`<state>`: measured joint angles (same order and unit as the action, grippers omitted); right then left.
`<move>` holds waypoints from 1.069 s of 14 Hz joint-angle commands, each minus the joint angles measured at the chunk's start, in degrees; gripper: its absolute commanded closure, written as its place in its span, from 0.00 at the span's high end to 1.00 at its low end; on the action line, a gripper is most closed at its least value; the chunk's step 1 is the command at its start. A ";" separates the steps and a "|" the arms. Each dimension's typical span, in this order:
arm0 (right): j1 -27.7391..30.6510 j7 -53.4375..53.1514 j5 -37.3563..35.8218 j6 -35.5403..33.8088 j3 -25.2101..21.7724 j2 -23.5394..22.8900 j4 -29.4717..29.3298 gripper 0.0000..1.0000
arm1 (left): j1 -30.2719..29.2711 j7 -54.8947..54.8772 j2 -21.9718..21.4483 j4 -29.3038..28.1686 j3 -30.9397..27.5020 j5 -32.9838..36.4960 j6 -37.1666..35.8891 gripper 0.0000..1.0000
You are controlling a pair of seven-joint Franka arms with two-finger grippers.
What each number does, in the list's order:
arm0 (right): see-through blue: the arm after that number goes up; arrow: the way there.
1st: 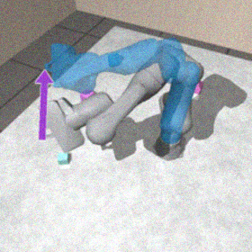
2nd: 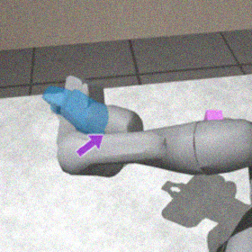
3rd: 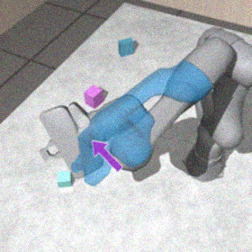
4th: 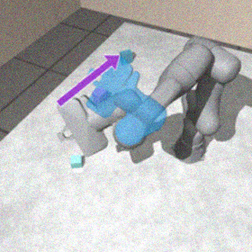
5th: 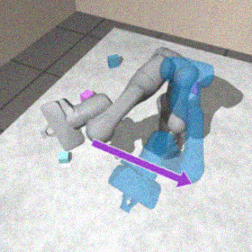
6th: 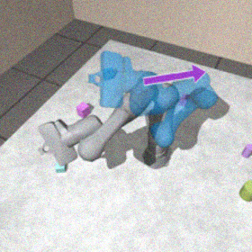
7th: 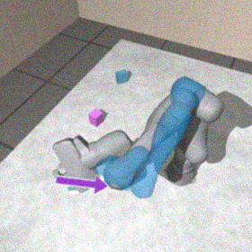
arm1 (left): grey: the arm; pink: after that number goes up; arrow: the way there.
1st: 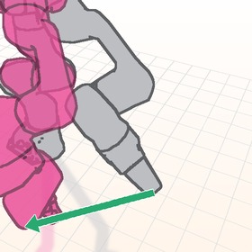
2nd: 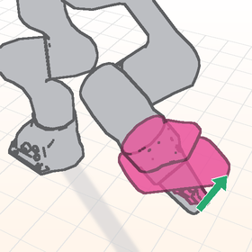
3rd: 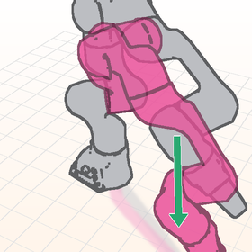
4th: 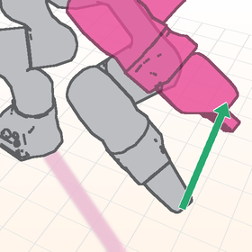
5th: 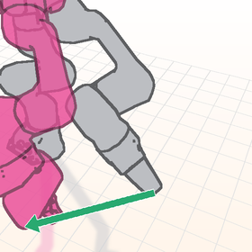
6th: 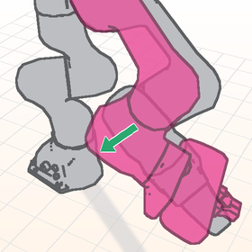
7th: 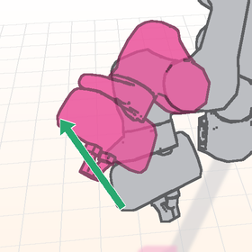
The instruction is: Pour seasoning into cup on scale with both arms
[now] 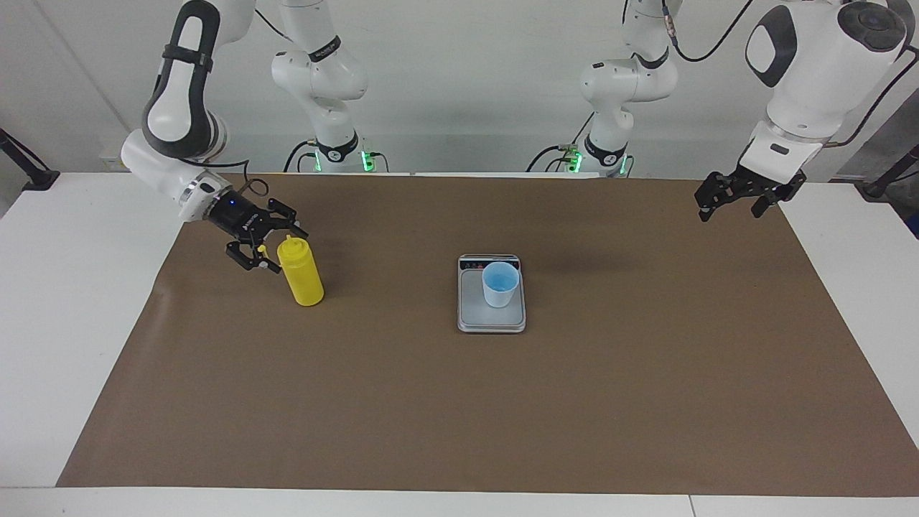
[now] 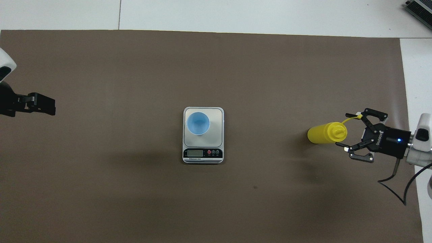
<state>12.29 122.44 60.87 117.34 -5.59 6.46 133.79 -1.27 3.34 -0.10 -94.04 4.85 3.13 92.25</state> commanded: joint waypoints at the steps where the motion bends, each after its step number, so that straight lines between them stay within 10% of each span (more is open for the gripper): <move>1: -0.16 -6.93 -5.39 0.70 0.40 2.85 -1.42 1.00 | -0.75 -0.61 -1.83 -2.03 0.25 -0.49 0.47 1.00; 15: -0.43 -43.83 -32.63 0.87 5.76 6.46 -9.77 1.00 | -0.75 -0.61 -1.83 -2.03 0.25 -0.49 0.47 1.00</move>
<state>11.64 84.96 32.71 117.46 -1.11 12.86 124.84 -1.27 3.34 -0.10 -94.04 4.85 3.13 92.25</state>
